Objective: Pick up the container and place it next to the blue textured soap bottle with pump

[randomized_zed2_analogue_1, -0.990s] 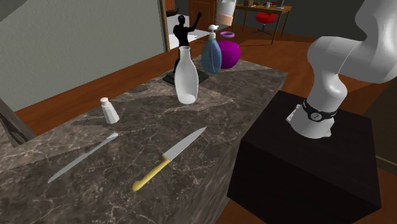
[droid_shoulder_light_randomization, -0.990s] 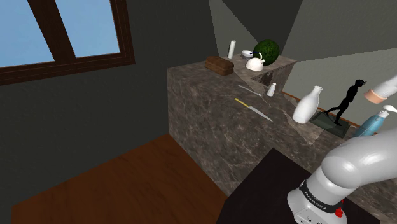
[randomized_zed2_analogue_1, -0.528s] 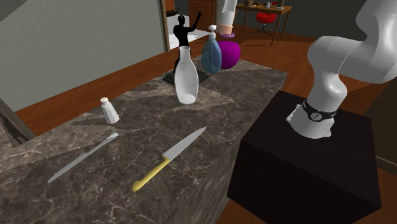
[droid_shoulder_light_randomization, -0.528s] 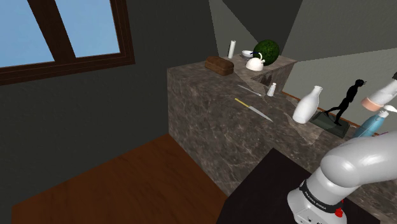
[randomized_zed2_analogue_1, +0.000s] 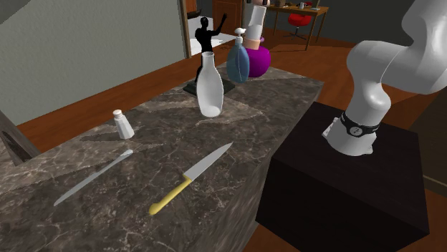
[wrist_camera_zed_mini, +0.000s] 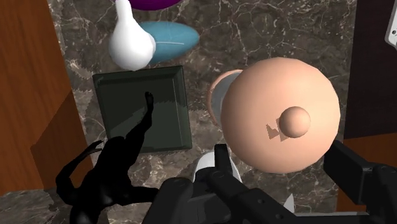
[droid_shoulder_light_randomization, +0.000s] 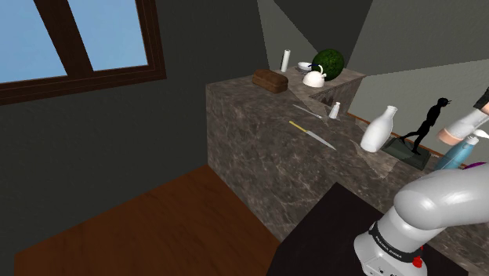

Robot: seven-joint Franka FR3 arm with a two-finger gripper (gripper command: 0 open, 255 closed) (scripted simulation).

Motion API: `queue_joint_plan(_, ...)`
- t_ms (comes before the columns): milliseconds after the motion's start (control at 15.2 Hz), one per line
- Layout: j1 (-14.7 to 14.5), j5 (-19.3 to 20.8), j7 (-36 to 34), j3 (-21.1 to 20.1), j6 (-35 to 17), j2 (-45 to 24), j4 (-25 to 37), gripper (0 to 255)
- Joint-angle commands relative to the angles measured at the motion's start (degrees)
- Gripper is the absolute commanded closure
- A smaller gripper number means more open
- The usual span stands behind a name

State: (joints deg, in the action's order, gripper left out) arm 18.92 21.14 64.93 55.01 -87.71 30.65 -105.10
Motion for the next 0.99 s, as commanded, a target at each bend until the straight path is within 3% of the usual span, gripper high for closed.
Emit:
queue_joint_plan(0, 0.32, 0.41, -0.29, 0.08, -1.49, 0.52, -1.91, 255)
queue_joint_plan(924, 1.70, 3.06, -1.46, 2.46, -11.38, 2.57, -13.23, 255)
